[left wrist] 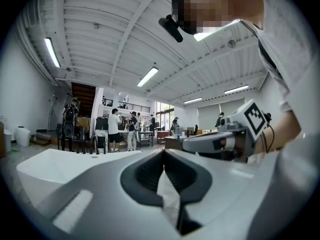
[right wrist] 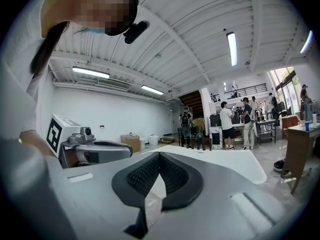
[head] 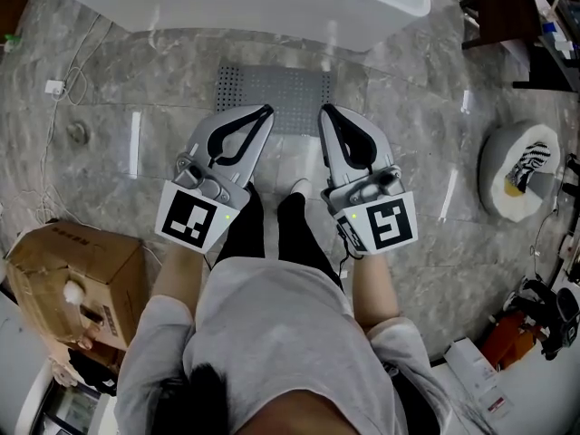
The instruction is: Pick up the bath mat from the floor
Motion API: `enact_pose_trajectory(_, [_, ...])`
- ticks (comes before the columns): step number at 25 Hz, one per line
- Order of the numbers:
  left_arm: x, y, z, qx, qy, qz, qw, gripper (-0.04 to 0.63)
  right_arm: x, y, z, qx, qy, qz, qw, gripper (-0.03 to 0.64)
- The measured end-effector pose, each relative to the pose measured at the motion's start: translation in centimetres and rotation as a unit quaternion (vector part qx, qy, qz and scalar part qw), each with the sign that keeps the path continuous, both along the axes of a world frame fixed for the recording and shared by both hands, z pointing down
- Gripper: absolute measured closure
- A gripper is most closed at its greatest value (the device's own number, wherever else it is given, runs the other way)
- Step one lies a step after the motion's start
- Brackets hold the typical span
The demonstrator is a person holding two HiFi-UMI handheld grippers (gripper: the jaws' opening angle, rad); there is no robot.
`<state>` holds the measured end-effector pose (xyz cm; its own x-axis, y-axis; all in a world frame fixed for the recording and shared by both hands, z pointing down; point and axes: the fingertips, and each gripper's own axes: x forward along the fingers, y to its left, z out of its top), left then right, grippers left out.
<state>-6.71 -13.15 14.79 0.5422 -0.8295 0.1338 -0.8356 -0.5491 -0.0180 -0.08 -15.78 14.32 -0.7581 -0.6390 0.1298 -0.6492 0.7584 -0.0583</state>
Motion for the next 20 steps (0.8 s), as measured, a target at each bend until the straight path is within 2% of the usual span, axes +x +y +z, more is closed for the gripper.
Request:
enact_pose_trajectory(7, [0.2,-1.6,3.0,-0.021,-0.001,-0.002,0.9998,0.594,0.8,-1.8,2.9,-0.017,0.003,0.007,1.000,0.615])
enact_pose_trajectory(12, [0.4,-3.3,5.8,-0.026,-0.024,0.007,0.9993,0.594,1.9,-3.6,5.9,-0.029,0.008,0.018,0.999,0.615])
enact_pose_trajectory(20, [-1.4,-4.6,11.6,-0.043,-0.036,0.004,0.9984,0.594,1.8,-5.5,12.0,-0.046,0.019,0.023,0.998,0.614])
